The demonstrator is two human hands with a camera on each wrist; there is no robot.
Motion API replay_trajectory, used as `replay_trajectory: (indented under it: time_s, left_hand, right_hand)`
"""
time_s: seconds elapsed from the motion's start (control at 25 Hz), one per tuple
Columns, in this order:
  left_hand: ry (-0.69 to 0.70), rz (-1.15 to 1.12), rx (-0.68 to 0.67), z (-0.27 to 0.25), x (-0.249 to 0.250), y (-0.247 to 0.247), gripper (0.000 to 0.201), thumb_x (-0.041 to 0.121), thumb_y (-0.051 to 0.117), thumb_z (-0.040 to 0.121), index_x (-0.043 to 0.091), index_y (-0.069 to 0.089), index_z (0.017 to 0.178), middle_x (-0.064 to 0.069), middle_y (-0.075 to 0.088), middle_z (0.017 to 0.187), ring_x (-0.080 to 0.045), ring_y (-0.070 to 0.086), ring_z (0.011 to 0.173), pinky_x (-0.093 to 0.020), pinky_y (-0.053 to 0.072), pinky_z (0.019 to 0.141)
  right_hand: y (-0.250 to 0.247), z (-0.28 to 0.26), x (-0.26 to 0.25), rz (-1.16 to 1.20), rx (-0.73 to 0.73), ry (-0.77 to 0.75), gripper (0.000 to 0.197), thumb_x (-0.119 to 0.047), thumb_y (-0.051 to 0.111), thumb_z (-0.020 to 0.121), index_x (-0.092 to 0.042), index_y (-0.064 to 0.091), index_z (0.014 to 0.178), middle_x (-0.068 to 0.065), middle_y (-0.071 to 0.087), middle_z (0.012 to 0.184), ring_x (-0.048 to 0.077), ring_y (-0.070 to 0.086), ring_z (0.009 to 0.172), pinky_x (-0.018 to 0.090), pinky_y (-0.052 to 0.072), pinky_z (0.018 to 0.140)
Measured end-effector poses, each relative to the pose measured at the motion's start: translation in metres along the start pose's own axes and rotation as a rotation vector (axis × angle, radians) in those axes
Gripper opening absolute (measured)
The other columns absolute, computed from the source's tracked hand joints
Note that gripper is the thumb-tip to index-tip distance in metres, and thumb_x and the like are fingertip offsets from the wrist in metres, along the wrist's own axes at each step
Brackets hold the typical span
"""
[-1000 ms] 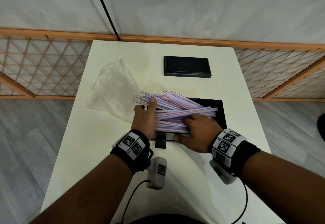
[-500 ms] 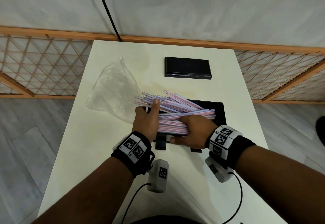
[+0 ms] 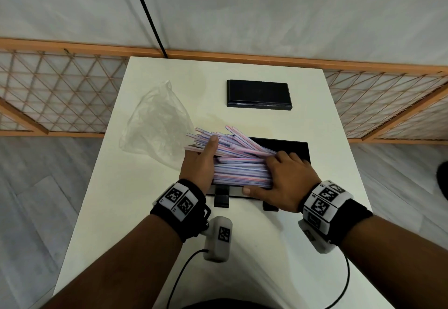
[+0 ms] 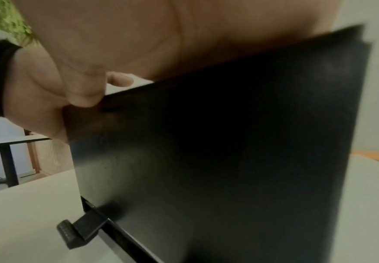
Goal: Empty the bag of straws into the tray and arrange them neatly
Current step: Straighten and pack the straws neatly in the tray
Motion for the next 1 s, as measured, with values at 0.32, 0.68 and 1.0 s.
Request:
replay_trajectory:
  time_s: [0.32, 0.68, 1.0]
  left_hand:
    - [0.054, 0.113, 0.15, 0.001, 0.023, -0.021, 0.053, 0.058, 0.06, 0.091, 0.007, 0.068, 0.097, -0.003, 0.07, 0.09, -0.024, 0.068, 0.085, -0.033, 0.052, 0.072]
    - [0.197, 0.452, 0.221, -0.004, 0.052, -0.03, 0.064, 0.05, 0.041, 0.105, -0.001, 0.061, 0.074, -0.016, 0.069, 0.079, -0.038, 0.063, 0.084, -0.041, 0.048, 0.079]
    - [0.055, 0.152, 0.22, -0.006, 0.038, -0.027, 0.051, 0.057, 0.042, 0.102, 0.008, 0.055, 0.102, 0.002, 0.056, 0.085, -0.024, 0.055, 0.084, -0.033, 0.037, 0.08]
  right_hand:
    - [-0.01, 0.001, -0.004, 0.132, 0.086, -0.032, 0.102, -0.1, 0.014, 0.06, -0.036, 0.049, 0.13, -0.003, 0.046, 0.106, 0.024, 0.046, 0.106, 0.043, 0.043, 0.097]
    - [-0.014, 0.016, -0.029, 0.346, 0.086, -0.185, 0.073, -0.072, 0.05, 0.084, -0.018, 0.055, 0.132, 0.004, 0.058, 0.122, 0.023, 0.055, 0.115, 0.03, 0.043, 0.1]
    - [-0.009, 0.026, -0.039, 0.301, 0.043, -0.189, 0.08, -0.075, 0.041, 0.079, -0.023, 0.051, 0.139, 0.001, 0.057, 0.127, 0.026, 0.053, 0.122, 0.036, 0.043, 0.104]
Point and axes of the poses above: each hand's wrist, its own z-axis towards the middle knuckle, its own y-axis out of the palm, x = y × z, the point moved 8 cm from there along z, towards the middle knuckle
